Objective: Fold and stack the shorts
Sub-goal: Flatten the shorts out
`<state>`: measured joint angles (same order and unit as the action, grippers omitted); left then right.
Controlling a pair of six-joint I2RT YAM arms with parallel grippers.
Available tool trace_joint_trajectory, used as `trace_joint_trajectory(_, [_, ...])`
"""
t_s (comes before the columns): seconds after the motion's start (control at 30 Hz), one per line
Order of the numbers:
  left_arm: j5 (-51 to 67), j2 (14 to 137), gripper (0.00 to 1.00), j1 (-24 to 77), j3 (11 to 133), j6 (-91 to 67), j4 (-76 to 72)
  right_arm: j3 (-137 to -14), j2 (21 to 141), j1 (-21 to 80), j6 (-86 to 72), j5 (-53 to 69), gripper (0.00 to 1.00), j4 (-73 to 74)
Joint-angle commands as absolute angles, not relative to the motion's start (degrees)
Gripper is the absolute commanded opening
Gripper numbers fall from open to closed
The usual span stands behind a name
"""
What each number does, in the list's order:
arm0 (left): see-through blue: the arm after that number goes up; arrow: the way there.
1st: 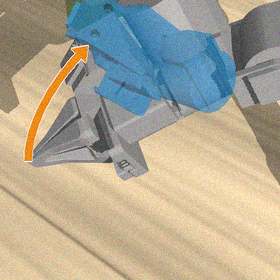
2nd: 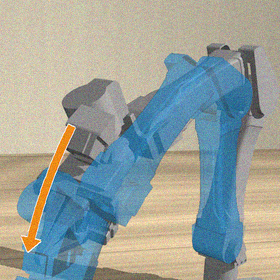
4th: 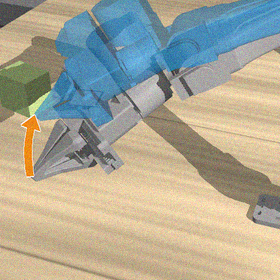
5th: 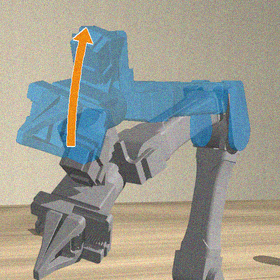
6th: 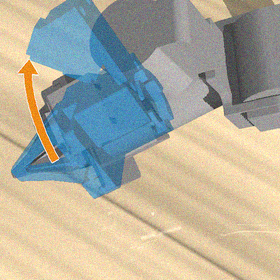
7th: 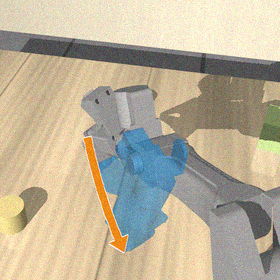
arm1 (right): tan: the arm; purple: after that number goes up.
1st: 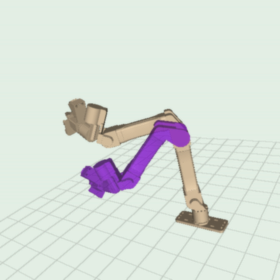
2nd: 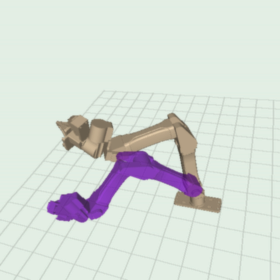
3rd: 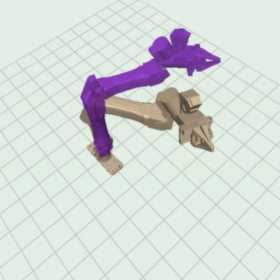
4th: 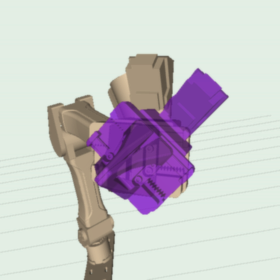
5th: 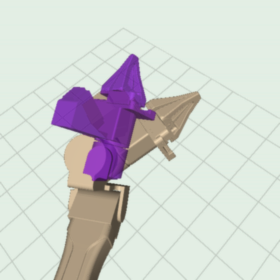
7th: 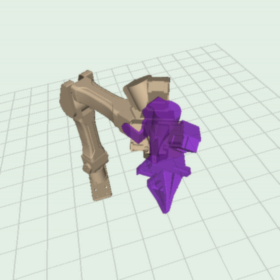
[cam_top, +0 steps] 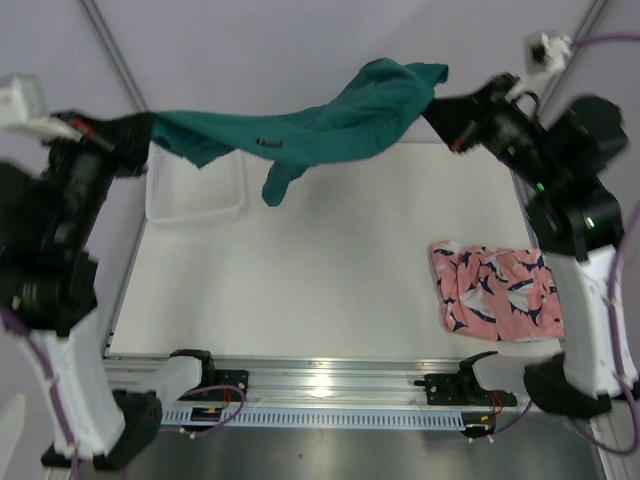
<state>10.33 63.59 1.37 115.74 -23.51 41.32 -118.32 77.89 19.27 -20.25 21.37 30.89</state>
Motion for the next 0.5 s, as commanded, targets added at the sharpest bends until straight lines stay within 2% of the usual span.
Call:
trace_joint_trajectory(0.0, [13.1, 49.44, 0.0, 1.23, 111.45, -23.91, 31.99, -109.88, 60.0, 20.13, -25.39, 28.92, 0.0, 15.39])
trace_joint_trajectory(0.1, [10.12, 44.14, 0.0, 1.23, 110.21, -23.29, 31.38, -108.19, 54.51, 19.95, -26.8, 29.26, 0.0, 17.65])
trace_joint_trajectory(0.17, [9.32, 43.94, 0.0, 1.23, 115.82, -23.03, 33.04, -112.31, 54.75, 19.78, -26.72, 29.53, 0.0, 21.08])
trace_joint_trajectory(0.3, [10.89, 51.4, 0.0, 1.23, 130.31, -22.94, 39.19, -118.73, 57.74, 19.42, -26.54, 29.79, 0.0, 26.89])
trace_joint_trajectory(0.43, [12.83, 54.84, 0.0, 1.23, 128.6, -23.73, 38.85, -121.2, 61.42, 19.25, -25.15, 27.87, 0.0, 32.77])
trace_joint_trajectory(0.47, [13.35, 55.28, 0.0, 1.23, 122.15, -24.17, 37.54, -121.03, 62.13, 19.34, -24.96, 27.25, 0.0, 34.35])
